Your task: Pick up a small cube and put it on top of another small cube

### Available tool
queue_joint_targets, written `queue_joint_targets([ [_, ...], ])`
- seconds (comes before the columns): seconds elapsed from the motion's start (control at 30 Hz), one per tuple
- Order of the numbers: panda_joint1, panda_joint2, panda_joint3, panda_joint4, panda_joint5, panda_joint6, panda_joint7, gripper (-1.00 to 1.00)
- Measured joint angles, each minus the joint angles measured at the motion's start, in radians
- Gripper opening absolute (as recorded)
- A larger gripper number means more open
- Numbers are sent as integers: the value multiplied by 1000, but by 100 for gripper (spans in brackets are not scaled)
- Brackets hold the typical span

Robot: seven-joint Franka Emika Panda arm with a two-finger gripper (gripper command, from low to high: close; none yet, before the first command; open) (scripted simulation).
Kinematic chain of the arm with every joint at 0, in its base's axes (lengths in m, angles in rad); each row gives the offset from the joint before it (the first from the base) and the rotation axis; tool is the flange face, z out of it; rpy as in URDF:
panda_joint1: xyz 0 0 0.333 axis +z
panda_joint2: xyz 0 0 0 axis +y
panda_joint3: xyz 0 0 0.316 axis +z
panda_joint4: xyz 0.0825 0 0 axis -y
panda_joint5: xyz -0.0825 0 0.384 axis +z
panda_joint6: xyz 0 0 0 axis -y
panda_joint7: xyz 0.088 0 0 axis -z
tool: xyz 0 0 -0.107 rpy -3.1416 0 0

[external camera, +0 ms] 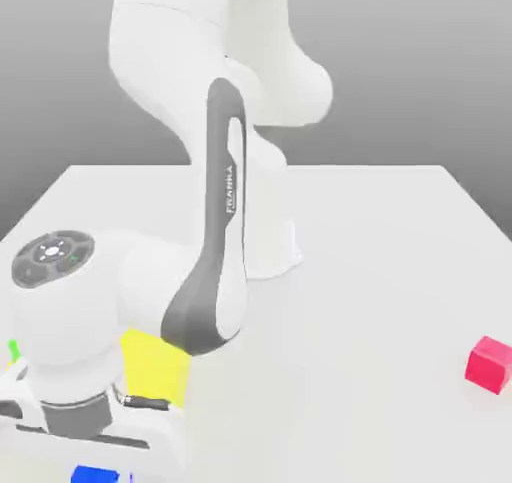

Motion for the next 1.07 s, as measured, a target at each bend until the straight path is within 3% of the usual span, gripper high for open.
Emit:
queue_joint_targets([
  [0.3,-15,-313,-120,-193,-55,-125,204,-100],
  [0.5,-109,-536,-154,-344,-178,-183,428,-100],
  [0.77,-295,-834,-117,-543,-356,-267,738,-100],
  [0.97,-304,-687,-134,-606,-347,-58,750,-100],
  [1.0,-303,-669,-136,-609,-345,-36,749,100],
  [1.07,-303,-669,-136,-609,-345,-36,749,100],
])
